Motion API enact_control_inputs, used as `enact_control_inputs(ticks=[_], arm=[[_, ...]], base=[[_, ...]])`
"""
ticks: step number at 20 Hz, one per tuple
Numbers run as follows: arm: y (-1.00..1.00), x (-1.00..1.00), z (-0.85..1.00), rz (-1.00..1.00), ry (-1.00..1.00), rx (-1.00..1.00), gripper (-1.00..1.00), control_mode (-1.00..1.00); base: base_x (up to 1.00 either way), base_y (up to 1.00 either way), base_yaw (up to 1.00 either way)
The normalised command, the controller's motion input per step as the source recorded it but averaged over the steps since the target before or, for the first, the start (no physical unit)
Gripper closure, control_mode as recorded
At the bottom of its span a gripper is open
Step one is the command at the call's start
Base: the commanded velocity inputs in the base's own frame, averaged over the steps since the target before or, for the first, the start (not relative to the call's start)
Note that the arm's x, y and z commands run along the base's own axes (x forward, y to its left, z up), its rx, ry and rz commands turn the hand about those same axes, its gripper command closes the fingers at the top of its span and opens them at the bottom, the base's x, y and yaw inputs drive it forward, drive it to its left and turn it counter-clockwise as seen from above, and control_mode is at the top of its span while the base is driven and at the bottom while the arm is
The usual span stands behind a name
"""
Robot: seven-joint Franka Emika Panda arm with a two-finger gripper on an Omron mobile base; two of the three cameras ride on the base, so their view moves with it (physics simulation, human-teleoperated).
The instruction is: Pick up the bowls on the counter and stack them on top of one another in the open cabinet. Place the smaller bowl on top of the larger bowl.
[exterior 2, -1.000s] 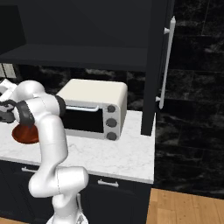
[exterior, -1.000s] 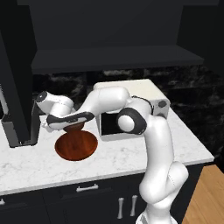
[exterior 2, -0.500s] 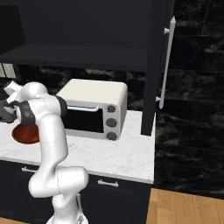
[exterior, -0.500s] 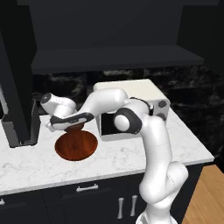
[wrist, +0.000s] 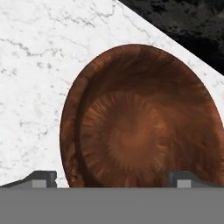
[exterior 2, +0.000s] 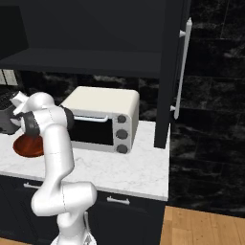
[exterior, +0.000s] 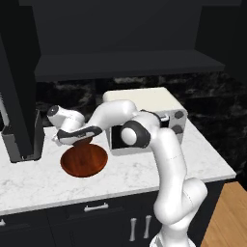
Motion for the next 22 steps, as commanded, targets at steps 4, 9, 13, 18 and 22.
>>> enact_control_inputs(ticks=[4,9,13,18,22], arm=[[0.0,0.28,-0.1,0.0,0.0,0.0,-1.0,-1.0],[0.0,0.25,-0.13,0.0,0.0,0.0,-1.0,-1.0],[0.0,0.07,-0.19,0.0,0.0,0.0,1.0,-1.0],[0.0,0.0,-0.08,0.0,0.01,0.0,1.0,-1.0],[0.14,-0.01,0.02,0.0,0.03,-0.01,1.0,-1.0]], base=[[0.0,0.0,0.0],[0.0,0.0,0.0],[0.0,0.0,0.0],[0.0,0.0,0.0],[0.0,0.0,0.0]])
